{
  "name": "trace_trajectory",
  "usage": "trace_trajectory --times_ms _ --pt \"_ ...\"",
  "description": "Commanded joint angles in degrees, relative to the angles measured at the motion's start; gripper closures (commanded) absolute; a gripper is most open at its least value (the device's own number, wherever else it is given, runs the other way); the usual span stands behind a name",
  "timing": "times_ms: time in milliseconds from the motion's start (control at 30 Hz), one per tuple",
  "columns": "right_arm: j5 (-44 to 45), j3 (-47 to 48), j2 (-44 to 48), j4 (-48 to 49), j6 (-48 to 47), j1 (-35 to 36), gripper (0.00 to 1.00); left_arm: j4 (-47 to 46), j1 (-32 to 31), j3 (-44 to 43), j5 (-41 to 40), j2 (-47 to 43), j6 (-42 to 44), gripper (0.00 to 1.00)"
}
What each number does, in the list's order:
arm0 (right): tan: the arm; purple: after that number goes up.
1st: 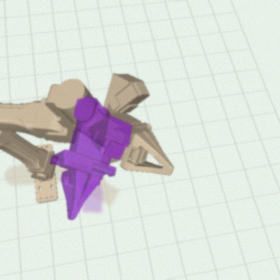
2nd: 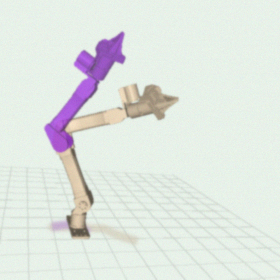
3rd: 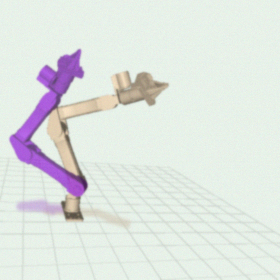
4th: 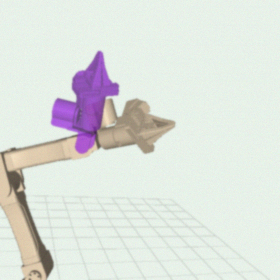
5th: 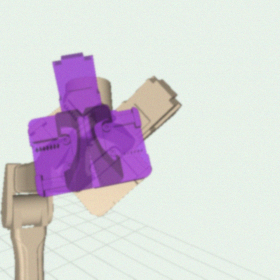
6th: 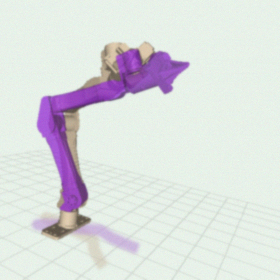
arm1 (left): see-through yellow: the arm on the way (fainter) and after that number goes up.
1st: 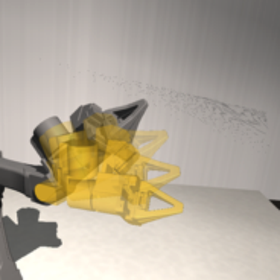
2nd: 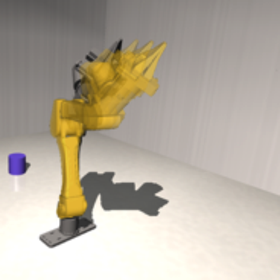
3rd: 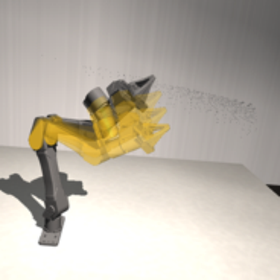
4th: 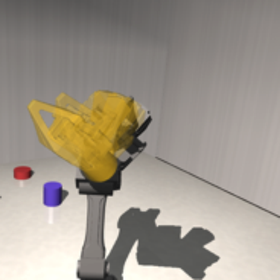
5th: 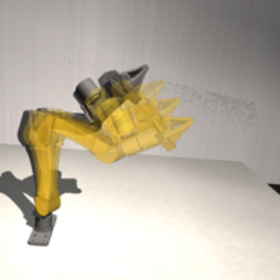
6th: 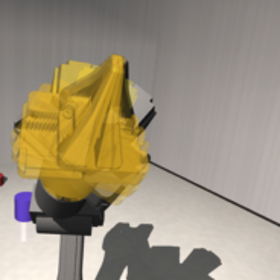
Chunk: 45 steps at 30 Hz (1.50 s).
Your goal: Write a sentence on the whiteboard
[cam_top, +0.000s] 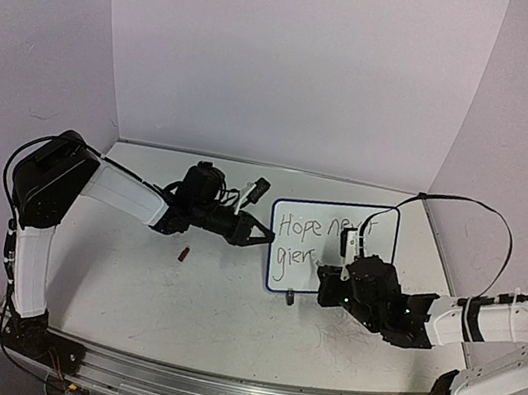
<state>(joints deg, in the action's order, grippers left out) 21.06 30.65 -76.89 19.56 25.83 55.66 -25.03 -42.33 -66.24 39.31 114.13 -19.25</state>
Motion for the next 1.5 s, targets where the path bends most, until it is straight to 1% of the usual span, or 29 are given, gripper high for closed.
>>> trace_trajectory --times_ms 0,133,300,400,700,967,1033,1100,1233,1300,1467 --pt "-0.3 1.06 -0.8 -1.23 1.55 0.88 1.0 1.56 0.49 0.76 -0.24 -3.44 0.88 1.0" --pt "0.48 0.0 -0.55 -1.91 3.1 1.03 1.0 1.57 0.49 0.85 -0.23 -3.4 0.88 1.0" --pt "4.81 -0.49 0.7 -3.75 5.58 1.03 1.0 1.57 0.49 0.69 -0.15 -3.38 0.79 1.0" --pt "5.73 -0.3 0.73 -4.88 6.27 1.03 1.0 1.52 0.49 0.67 -0.17 -3.4 0.7 1.0" --pt "3.41 -0.51 0.37 -6.05 6.43 1.27 1.0 1.57 0.48 0.59 -0.05 -3.17 0.7 1.0" --pt "0.15 2.09 -3.45 -2.2 3.64 2.24 1.0 1.57 0.49 0.71 -0.14 -3.48 0.61 1.0" --pt "0.66 1.59 -1.95 -2.02 3.78 2.33 1.0 1.57 0.49 0.84 -0.22 -3.61 0.61 1.0" --pt "1.78 0.13 1.58 -2.0 4.15 2.33 1.0 1.58 0.49 1.01 -0.28 -3.69 0.68 1.0" --pt "5.82 -1.79 7.65 -5.46 4.88 2.05 1.0 1.57 0.49 1.11 -0.18 -3.52 0.87 1.0" --pt "6.38 -1.94 8.42 -7.08 4.95 1.26 1.0 1.57 0.48 1.08 -0.12 -3.45 0.91 1.0" --pt "6.77 -1.41 7.91 -7.3 4.11 0.57 1.0 1.57 0.45 1.33 -0.22 -3.76 0.88 1.0"
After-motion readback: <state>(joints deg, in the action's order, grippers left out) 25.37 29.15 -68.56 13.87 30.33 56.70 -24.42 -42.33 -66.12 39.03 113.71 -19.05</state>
